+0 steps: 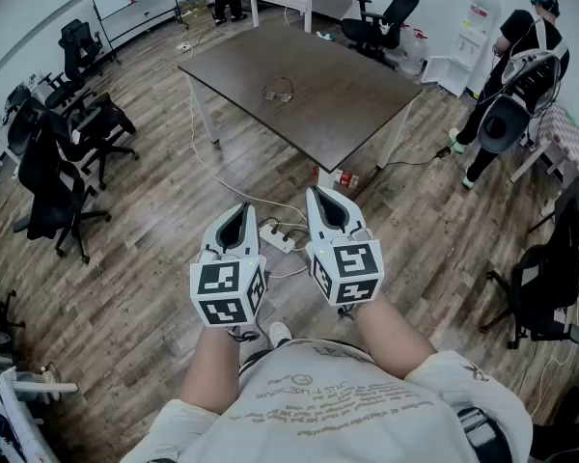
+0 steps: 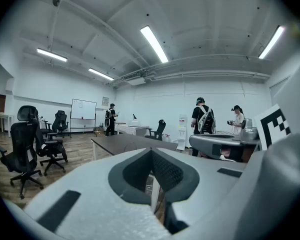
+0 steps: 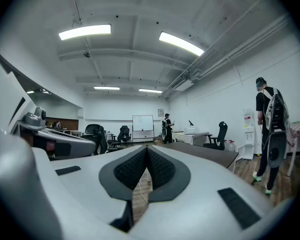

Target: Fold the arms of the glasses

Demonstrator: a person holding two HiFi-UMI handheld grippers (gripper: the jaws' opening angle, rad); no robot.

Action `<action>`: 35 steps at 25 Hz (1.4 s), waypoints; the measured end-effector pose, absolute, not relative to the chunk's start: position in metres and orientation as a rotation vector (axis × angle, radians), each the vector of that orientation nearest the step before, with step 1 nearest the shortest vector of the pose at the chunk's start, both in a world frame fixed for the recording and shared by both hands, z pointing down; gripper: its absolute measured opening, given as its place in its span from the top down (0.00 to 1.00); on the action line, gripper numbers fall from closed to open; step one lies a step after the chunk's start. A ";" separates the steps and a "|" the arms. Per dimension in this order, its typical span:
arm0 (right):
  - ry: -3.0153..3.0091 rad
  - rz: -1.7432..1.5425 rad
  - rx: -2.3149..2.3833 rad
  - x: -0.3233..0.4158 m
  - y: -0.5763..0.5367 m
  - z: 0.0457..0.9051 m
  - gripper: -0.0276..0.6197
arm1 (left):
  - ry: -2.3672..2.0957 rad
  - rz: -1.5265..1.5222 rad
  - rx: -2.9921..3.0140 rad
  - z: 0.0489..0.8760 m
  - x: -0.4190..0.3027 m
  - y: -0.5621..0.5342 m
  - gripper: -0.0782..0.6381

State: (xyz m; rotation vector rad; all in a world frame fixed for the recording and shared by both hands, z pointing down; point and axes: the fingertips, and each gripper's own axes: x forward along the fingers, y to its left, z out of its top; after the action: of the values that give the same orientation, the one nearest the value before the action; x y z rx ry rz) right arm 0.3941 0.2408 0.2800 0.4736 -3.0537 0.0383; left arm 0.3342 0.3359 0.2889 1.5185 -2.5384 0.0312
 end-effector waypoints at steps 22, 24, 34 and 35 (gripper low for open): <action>-2.984 0.131 0.784 0.315 0.206 0.309 0.93 | -2.483 -0.050 1.535 0.315 0.207 0.342 0.87; -2.974 0.136 0.787 0.307 0.204 0.313 0.93 | -2.479 -0.056 1.531 0.319 0.200 0.343 0.87; -2.949 0.137 0.729 0.236 0.177 0.338 0.93 | -2.486 0.011 1.498 0.340 0.144 0.317 0.87; -2.951 0.130 0.726 0.227 0.171 0.340 0.93 | -2.488 0.017 1.505 0.340 0.136 0.309 0.87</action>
State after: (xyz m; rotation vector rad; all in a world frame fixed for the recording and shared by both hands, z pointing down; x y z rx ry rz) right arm 0.2272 0.1708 0.3397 0.7262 -2.9506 0.1304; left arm 0.1358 0.3093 0.3404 1.5047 -2.4882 0.0169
